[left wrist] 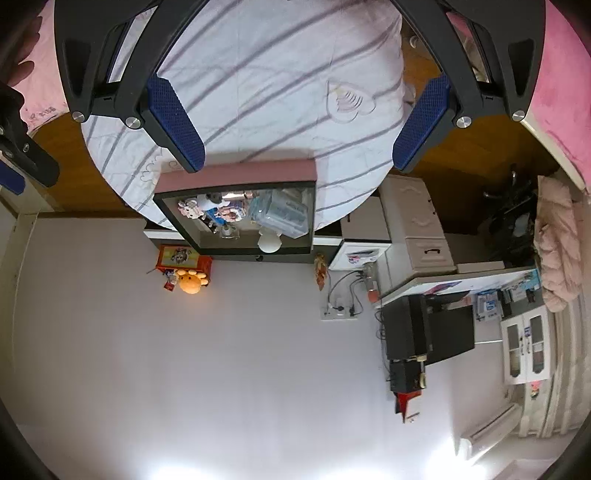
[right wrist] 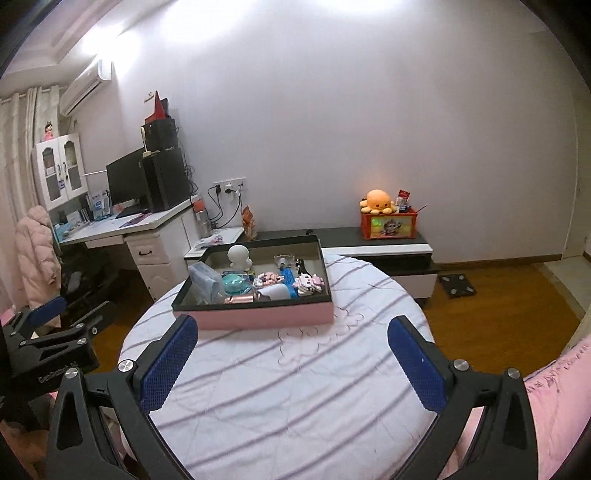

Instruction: Organize rigid objects

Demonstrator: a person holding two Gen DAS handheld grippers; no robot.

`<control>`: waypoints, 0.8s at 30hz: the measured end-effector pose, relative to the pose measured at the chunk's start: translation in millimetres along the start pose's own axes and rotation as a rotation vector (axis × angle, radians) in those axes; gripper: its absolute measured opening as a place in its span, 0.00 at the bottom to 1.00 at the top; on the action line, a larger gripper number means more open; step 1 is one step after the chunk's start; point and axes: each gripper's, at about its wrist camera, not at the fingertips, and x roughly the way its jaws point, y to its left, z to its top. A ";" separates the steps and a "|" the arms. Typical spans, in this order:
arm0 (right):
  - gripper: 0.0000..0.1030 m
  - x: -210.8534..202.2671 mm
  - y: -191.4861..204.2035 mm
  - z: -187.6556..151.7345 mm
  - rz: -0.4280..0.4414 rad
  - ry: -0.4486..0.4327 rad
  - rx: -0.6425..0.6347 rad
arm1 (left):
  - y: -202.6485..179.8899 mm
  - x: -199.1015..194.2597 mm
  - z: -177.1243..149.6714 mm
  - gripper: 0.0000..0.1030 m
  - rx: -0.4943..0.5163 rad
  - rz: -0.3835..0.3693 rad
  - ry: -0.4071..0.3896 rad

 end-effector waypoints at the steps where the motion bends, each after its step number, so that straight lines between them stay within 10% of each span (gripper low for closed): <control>1: 1.00 -6.2 0.7 -2.4 -0.004 -0.005 -0.001 | 2.5 -7.9 -2.9 1.00 -0.007 0.006 -0.010; 24: 1.00 -60.8 23.5 -27.6 -0.006 -0.039 -0.063 | 4.3 -62.0 -28.0 1.00 -0.012 0.009 -0.058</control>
